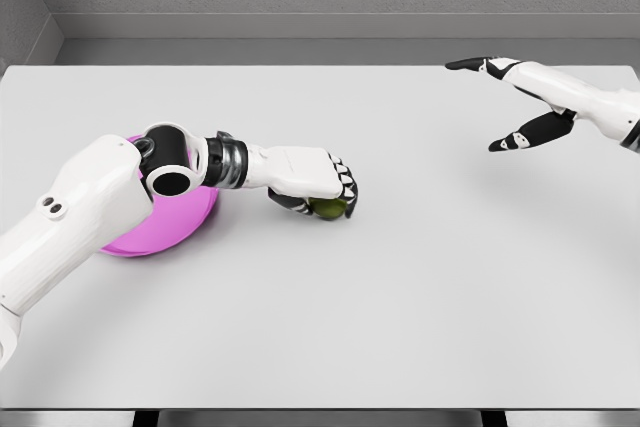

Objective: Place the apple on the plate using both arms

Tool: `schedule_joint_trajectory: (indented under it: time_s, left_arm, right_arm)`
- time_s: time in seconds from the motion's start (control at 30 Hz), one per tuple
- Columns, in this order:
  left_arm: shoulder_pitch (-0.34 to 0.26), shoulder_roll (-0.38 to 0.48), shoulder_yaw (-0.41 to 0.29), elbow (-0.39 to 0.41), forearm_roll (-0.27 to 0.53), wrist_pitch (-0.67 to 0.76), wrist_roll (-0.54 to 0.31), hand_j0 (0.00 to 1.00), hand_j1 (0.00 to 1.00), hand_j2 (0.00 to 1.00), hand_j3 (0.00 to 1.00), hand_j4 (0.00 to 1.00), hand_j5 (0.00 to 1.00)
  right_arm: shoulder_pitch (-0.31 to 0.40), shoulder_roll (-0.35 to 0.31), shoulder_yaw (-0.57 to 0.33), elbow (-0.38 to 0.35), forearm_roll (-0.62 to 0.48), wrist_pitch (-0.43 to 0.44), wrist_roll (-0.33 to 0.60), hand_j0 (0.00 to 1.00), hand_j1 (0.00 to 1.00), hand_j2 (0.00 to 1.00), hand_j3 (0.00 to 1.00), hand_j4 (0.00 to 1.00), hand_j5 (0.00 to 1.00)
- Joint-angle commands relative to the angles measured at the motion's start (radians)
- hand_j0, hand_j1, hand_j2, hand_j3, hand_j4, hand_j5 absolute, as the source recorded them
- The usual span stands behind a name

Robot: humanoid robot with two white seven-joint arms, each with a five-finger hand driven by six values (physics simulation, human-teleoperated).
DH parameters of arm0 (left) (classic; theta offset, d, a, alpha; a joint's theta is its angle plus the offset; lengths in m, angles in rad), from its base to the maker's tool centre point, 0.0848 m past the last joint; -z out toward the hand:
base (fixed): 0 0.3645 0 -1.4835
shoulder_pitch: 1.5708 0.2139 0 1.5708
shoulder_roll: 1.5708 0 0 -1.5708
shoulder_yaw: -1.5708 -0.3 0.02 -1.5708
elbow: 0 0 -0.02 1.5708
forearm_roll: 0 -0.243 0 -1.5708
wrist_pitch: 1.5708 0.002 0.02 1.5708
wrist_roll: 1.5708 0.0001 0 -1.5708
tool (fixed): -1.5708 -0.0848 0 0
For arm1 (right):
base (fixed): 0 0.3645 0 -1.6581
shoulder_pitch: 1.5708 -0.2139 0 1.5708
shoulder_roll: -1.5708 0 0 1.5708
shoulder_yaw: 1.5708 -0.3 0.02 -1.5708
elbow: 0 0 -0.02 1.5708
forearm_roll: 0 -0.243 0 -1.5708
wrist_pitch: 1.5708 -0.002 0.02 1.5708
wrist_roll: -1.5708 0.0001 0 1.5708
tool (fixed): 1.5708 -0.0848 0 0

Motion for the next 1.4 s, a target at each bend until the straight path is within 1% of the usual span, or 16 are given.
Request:
schedule_joint_trajectory:
  time_s: [0.0, 0.1, 0.17, 0.3, 0.33, 0.4, 0.5, 0.73, 0.8, 0.93, 1.03, 1.07, 1.13, 1.17, 1.23, 1.37]
  left_arm:
    - [0.000, 0.003, 0.001, -0.001, 0.008, 0.002, 0.001, 0.51, 0.51, 0.51, 0.51, 0.51, 0.51]
    - [-0.011, 0.009, 0.003, -0.005, 0.016, 0.002, 0.002, 0.51, 0.51, 0.51, 0.51, 0.51, 0.51]
    - [-0.031, 0.033, 0.003, -0.007, 0.086, 0.002, 0.004, 0.51, 0.51, 0.51, 0.51, 0.51, 0.51]
    - [-0.058, 0.162, 0.016, -0.014, 0.232, 0.002, 0.005, 0.51, 0.51, 0.51, 0.51, 0.51, 0.51]
    - [-0.057, 0.220, 0.058, -0.014, 0.267, 0.002, 0.004, 0.50, 0.50, 0.50, 0.50, 0.50, 0.50]
    - [-0.045, 0.317, 0.105, -0.008, 0.273, 0.002, 0.004, 0.50, 0.50, 0.50, 0.50, 0.50, 0.50]
    - [-0.009, 0.443, 0.110, -0.004, 0.279, 0.002, 0.005, 0.50, 0.50, 0.50, 0.50, 0.50, 0.50]
    - [0.037, 0.492, 0.122, -0.001, 0.279, 0.002, 0.005, 0.52, 0.52, 0.52, 0.52, 0.52, 0.52]
    - [0.038, 0.490, 0.122, -0.001, 0.281, 0.002, 0.005, 0.63, 0.63, 0.63, 0.63, 0.63, 0.63]
    - [0.037, 0.490, 0.122, 0.012, 0.336, 0.002, 0.010, 1.00, 1.00, 1.00, 1.00, 1.00, 1.00]
    - [0.029, 0.475, 0.177, 0.137, 0.375, 0.002, 0.013, 1.00, 1.00, 1.00, 1.00, 1.00, 1.00]
    - [0.029, 0.466, 0.179, 0.189, 0.413, 0.002, 0.013, 1.00, 1.00, 1.00, 1.00, 1.00, 1.00]
    - [0.011, 0.418, 0.208, 0.370, 0.488, 0.002, 0.013, 1.00, 1.00, 1.00, 1.00, 1.00, 1.00]
    - [0.008, 0.392, 0.246, 0.423, 0.488, 0.002, 0.013, 1.00, 1.00, 1.00, 1.00, 1.00, 1.00]
    - [0.006, 0.388, 0.256, 0.455, 0.487, 0.002, 0.013, 1.00, 1.00, 1.00, 1.00, 1.00, 1.00]
    - [0.005, 0.374, 0.256, 0.456, 0.485, 0.002, 0.011, 1.00, 1.00, 1.00, 1.00, 1.00, 1.00]
  right_arm:
    - [0.000, -0.001, -0.001, 0.000, -0.008, 0.003, 0.000, 1.00, 1.00, 1.00, 1.00, 1.00, 1.00]
    - [0.000, -0.001, -0.001, 0.000, -0.008, 0.003, 0.000, 1.00, 1.00, 1.00, 1.00, 1.00, 1.00]
    - [0.000, -0.001, -0.001, 0.000, -0.008, 0.003, 0.000, 1.00, 1.00, 1.00, 1.00, 1.00, 1.00]
    - [0.000, -0.001, -0.001, 0.000, -0.008, 0.003, 0.000, 1.00, 1.00, 1.00, 1.00, 1.00, 1.00]
    - [0.000, 0.001, -0.001, 0.000, -0.008, 0.003, 0.000, 1.00, 1.00, 1.00, 1.00, 1.00, 1.00]
    - [0.000, 0.001, -0.001, 0.000, -0.008, 0.003, 0.000, 1.00, 1.00, 1.00, 1.00, 1.00, 1.00]
    - [0.000, 0.001, -0.001, 0.001, -0.008, 0.003, 0.000, 1.00, 1.00, 1.00, 1.00, 1.00, 1.00]
    - [0.003, 0.001, 0.001, 0.007, -0.006, 0.003, 0.000, 1.00, 1.00, 1.00, 1.00, 1.00, 1.00]
    - [0.002, 0.001, 0.001, 0.006, -0.006, 0.003, 0.000, 1.00, 1.00, 1.00, 1.00, 1.00, 1.00]
    - [0.002, 0.001, 0.001, 0.006, -0.006, 0.003, 0.000, 1.00, 1.00, 1.00, 1.00, 1.00, 1.00]
    - [0.002, 0.001, 0.001, 0.006, -0.006, 0.003, 0.000, 1.00, 1.00, 1.00, 1.00, 1.00, 1.00]
    - [0.002, 0.001, 0.001, 0.006, -0.006, 0.003, 0.000, 1.00, 1.00, 1.00, 1.00, 1.00, 1.00]
    - [0.002, 0.001, 0.001, 0.006, -0.006, 0.003, 0.000, 1.00, 1.00, 1.00, 1.00, 1.00, 1.00]
    - [0.002, 0.001, 0.001, 0.006, -0.006, 0.003, 0.000, 1.00, 1.00, 1.00, 1.00, 1.00, 1.00]
    - [0.003, 0.001, 0.001, 0.006, -0.006, 0.003, 0.000, 1.00, 1.00, 1.00, 1.00, 1.00, 1.00]
    - [0.003, -0.001, 0.001, 0.006, -0.006, 0.003, 0.000, 1.00, 1.00, 1.00, 1.00, 1.00, 1.00]
